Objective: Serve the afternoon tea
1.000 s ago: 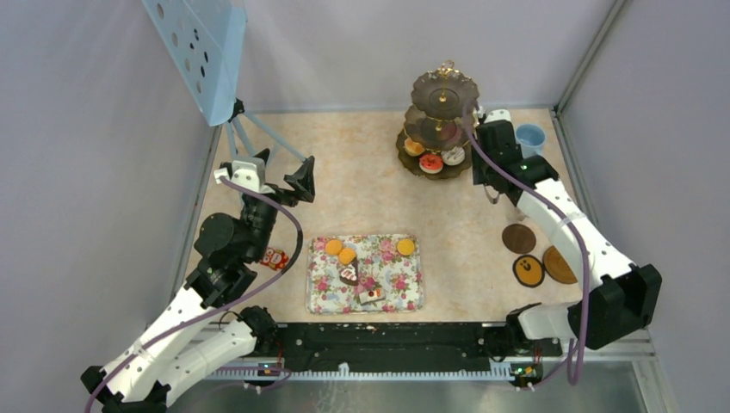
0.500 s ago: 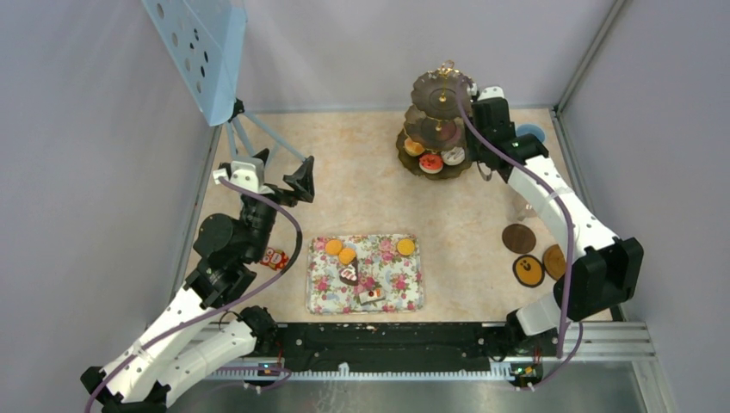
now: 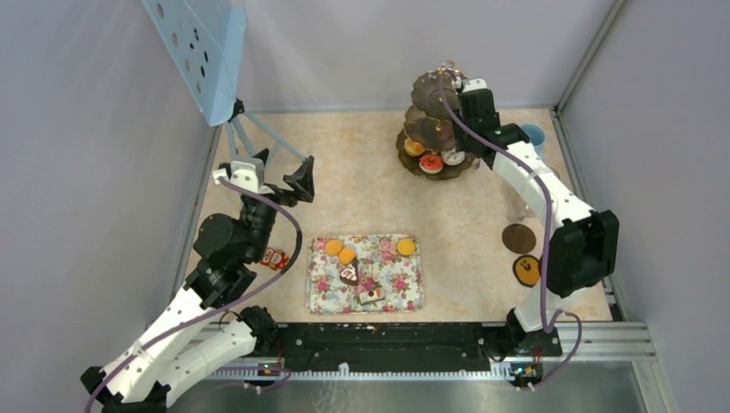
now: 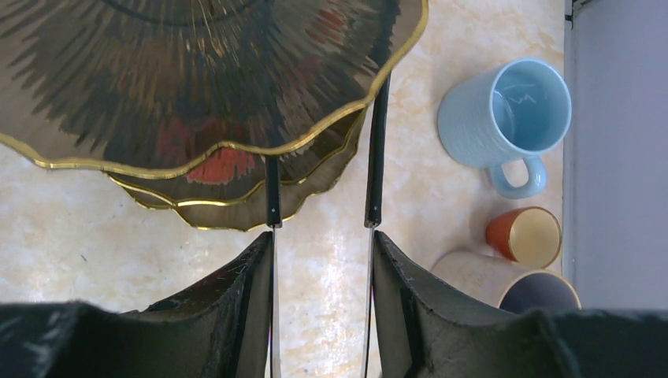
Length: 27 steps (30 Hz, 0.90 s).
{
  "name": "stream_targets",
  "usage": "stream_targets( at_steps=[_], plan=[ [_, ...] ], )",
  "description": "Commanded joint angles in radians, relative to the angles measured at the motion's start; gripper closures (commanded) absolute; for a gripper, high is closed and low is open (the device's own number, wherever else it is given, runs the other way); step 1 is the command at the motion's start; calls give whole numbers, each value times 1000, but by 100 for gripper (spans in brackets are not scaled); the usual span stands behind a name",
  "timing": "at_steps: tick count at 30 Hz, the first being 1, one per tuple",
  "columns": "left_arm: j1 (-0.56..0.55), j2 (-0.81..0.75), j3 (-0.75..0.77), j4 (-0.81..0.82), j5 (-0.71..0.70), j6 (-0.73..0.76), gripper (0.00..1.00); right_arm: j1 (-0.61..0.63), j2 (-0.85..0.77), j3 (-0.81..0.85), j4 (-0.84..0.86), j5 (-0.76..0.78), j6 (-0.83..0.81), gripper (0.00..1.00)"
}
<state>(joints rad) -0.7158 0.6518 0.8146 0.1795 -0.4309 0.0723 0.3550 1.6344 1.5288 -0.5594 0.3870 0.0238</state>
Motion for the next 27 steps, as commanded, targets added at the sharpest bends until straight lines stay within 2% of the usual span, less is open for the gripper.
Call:
stream_targets(
  at_steps=[1,7,18,27],
  plan=[
    [2,-4,6,32,6,-6,1,-11,36,71,78,-9,-19,70],
    [3,-7,4,34,2,-3,1,-10,83,107,68,-1,-54,63],
    [2,-4,4,33,3,-4,1,-10,73,100,50,5,-68,46],
    [2,-3,5,32,6,-7,1,-7,9,60,21,-2,-62,45]
  ],
)
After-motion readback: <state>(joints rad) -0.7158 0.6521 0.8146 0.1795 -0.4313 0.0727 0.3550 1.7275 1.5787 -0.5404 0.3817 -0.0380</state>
